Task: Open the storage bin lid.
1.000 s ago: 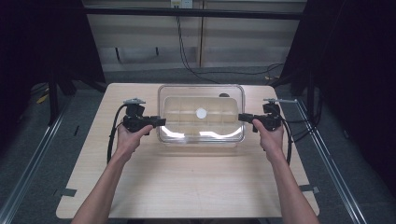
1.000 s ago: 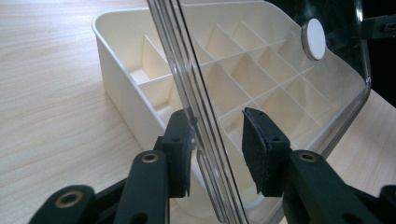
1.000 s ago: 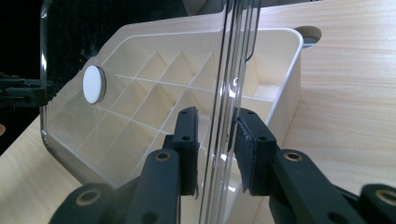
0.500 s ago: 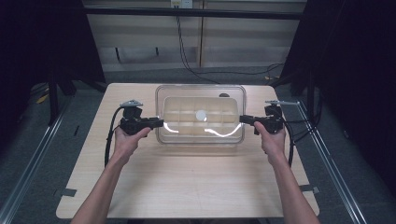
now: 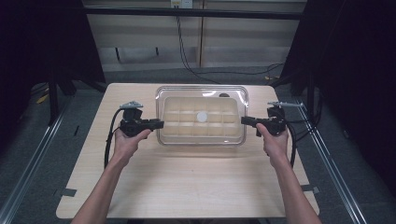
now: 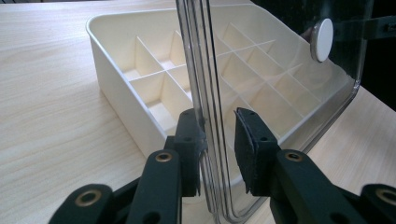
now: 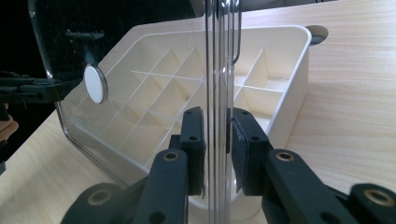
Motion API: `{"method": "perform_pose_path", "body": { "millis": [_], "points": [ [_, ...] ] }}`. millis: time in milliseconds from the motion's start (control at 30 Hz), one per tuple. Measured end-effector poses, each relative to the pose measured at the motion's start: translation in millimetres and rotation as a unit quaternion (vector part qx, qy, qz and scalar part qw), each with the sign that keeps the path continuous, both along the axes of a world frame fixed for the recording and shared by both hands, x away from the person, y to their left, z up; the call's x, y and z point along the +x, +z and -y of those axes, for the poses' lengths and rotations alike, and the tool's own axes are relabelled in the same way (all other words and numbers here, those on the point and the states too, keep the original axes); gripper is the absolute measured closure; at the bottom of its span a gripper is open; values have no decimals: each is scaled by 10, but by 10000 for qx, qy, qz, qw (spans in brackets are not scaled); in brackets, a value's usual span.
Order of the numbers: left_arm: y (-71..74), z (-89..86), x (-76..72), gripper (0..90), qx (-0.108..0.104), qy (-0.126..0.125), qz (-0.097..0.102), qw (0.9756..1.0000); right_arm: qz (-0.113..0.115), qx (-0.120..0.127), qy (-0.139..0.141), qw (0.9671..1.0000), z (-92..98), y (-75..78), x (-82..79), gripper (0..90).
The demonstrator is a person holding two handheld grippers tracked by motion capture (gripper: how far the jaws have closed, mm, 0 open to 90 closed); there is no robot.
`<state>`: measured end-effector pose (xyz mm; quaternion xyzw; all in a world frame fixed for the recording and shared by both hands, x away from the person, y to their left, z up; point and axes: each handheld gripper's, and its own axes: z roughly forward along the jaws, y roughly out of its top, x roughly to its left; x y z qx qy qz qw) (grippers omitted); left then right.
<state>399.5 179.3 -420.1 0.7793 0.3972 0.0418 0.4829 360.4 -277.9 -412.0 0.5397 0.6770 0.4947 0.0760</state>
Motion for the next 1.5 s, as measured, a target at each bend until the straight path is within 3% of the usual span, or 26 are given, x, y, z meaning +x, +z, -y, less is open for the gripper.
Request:
{"method": "perform_pose_path", "body": {
  "millis": [800, 1000, 1500],
  "points": [
    [74, -77, -186, 715, 46, -14, 118, 9999, 69, 132, 148, 9998, -39, 43, -164, 767],
    [103, -96, -229, 719, -24, -96, 93, 9999, 79, 168, 167, 9997, -25, 44, -204, 768],
    [33, -108, -323, 719, 82, -155, 31, 9998, 77, 247, 215, 9994, -20, 8, -324, 772]
  ]
}}
